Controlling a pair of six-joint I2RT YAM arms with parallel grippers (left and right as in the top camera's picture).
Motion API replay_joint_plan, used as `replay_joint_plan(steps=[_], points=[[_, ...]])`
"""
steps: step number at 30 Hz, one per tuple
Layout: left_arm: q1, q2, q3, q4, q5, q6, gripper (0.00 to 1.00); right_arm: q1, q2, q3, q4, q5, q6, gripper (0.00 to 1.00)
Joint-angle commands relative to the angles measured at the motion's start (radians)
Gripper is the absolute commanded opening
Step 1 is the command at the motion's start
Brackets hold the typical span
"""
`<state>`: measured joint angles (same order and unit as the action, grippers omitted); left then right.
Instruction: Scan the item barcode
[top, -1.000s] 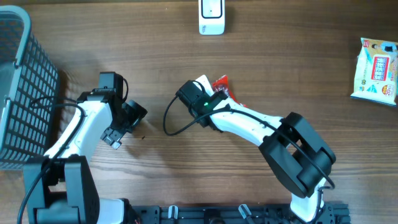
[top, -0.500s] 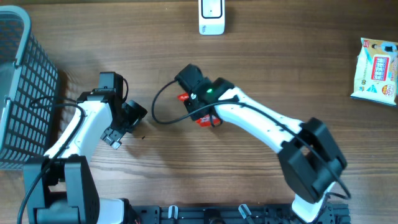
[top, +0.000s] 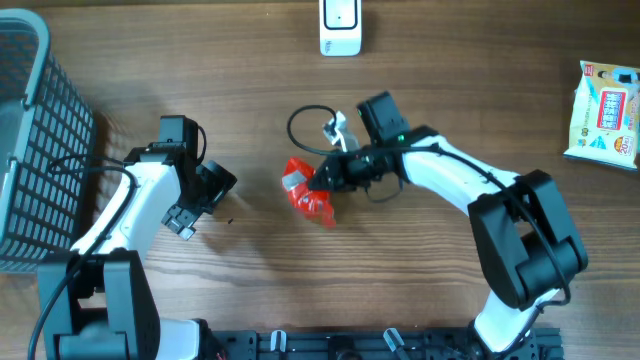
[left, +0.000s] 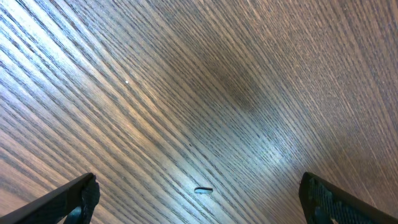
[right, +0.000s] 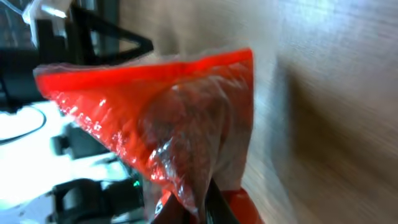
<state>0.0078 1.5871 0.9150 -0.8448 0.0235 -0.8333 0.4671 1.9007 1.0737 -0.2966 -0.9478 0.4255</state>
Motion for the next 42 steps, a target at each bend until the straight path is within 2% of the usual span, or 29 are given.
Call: replay_joint_plan(steps=[1,2,3,4,5,6,13,15,18,20,21,22,23,25,27,31,35,38,40,42], points=[[0.003,0.01,-0.008,0.002,-0.014,-0.016,1.0,-0.004,0.021,-0.083,0.136,-0.144,0.187,0.04],[0.003,0.01,-0.008,0.002,-0.014,-0.016,1.0,-0.006,0.021,-0.09,0.14,-0.103,0.185,0.08],[0.003,0.01,-0.008,0.002,-0.014,-0.016,1.0,-0.008,0.021,-0.09,0.127,-0.021,0.169,0.17],[0.003,0.01,-0.008,0.002,-0.014,-0.016,1.0,-0.01,0.02,-0.09,0.109,0.077,0.147,0.38],[0.003,0.01,-0.008,0.002,-0.014,-0.016,1.0,-0.011,0.02,-0.09,0.088,0.143,0.143,0.52],[0.003,0.01,-0.008,0.002,-0.014,-0.016,1.0,-0.015,0.019,-0.085,0.048,0.213,0.127,0.6],[0.003,0.01,-0.008,0.002,-0.014,-0.016,1.0,-0.072,-0.032,0.134,-0.457,0.829,-0.043,0.65],[0.003,0.01,-0.008,0.002,-0.014,-0.016,1.0,-0.072,-0.044,0.205,-0.537,0.89,-0.083,0.66],[0.003,0.01,-0.008,0.002,-0.014,-0.016,1.0,-0.072,-0.066,0.312,-0.625,0.862,-0.126,0.68],[0.003,0.01,-0.008,0.002,-0.014,-0.016,1.0,-0.072,-0.093,0.334,-0.626,0.692,-0.196,0.62],[0.003,0.01,-0.008,0.002,-0.014,-0.016,1.0,-0.072,-0.097,0.334,-0.62,0.613,-0.217,0.51],[0.003,0.01,-0.008,0.002,-0.014,-0.016,1.0,-0.071,-0.098,0.333,-0.612,0.494,-0.241,0.35],[0.003,0.01,-0.008,0.002,-0.014,-0.016,1.0,-0.066,-0.095,0.33,-0.602,0.417,-0.252,0.26],[0.003,0.01,-0.008,0.002,-0.014,-0.016,1.0,-0.05,-0.092,0.325,-0.586,0.363,-0.268,0.12],[0.003,0.01,-0.008,0.002,-0.014,-0.016,1.0,-0.031,-0.084,0.325,-0.575,0.374,-0.267,0.04],[0.003,0.01,-0.008,0.002,-0.014,-0.016,1.0,-0.003,-0.022,0.325,-0.533,0.361,-0.214,0.04],[0.003,0.01,-0.008,0.002,-0.014,-0.016,1.0,0.008,0.105,0.325,-0.494,0.178,-0.219,0.05],[0.003,0.01,-0.008,0.002,-0.014,-0.016,1.0,0.008,0.234,0.325,-0.497,0.032,-0.274,0.04],[0.003,0.01,-0.008,0.002,-0.014,-0.016,1.0,0.008,0.283,0.325,-0.497,0.035,-0.271,0.04],[0.003,0.01,-0.008,0.002,-0.014,-0.016,1.0,-0.002,0.314,0.325,-0.498,0.165,-0.229,0.04]])
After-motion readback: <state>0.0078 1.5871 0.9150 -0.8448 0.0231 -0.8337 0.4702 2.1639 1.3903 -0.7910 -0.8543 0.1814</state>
